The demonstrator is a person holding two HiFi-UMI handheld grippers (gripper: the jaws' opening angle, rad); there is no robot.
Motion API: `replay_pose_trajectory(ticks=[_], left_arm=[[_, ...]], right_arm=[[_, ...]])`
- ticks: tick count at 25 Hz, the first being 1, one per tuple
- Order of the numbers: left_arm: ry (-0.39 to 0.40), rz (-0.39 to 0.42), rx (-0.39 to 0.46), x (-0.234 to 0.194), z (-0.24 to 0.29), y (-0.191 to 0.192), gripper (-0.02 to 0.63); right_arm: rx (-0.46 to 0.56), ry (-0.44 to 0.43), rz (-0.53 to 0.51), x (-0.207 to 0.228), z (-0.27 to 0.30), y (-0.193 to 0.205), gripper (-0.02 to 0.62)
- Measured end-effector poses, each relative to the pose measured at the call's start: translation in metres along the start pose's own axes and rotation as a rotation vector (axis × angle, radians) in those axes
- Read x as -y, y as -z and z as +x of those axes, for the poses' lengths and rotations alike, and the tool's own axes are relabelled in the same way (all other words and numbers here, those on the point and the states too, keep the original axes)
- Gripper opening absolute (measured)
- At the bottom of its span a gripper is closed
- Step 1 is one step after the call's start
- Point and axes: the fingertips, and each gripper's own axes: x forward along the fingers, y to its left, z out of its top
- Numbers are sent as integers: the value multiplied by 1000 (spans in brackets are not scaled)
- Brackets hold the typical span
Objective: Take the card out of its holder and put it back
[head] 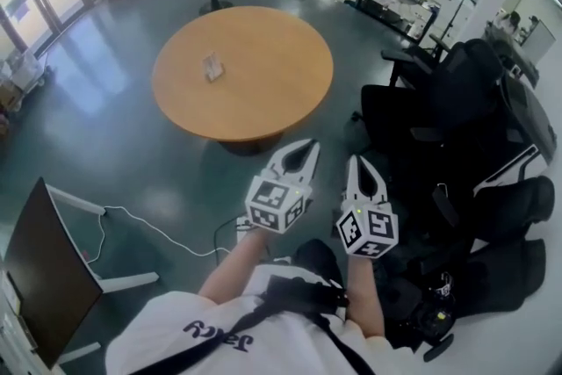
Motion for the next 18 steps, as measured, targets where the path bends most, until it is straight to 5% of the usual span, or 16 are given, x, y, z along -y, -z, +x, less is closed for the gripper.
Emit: replay_pose_trajectory(ticks=[18], left_arm=[[-608, -31, 125, -195, 68, -13, 11]], right_arm=[[-123, -623, -132, -60, 251, 19, 20]])
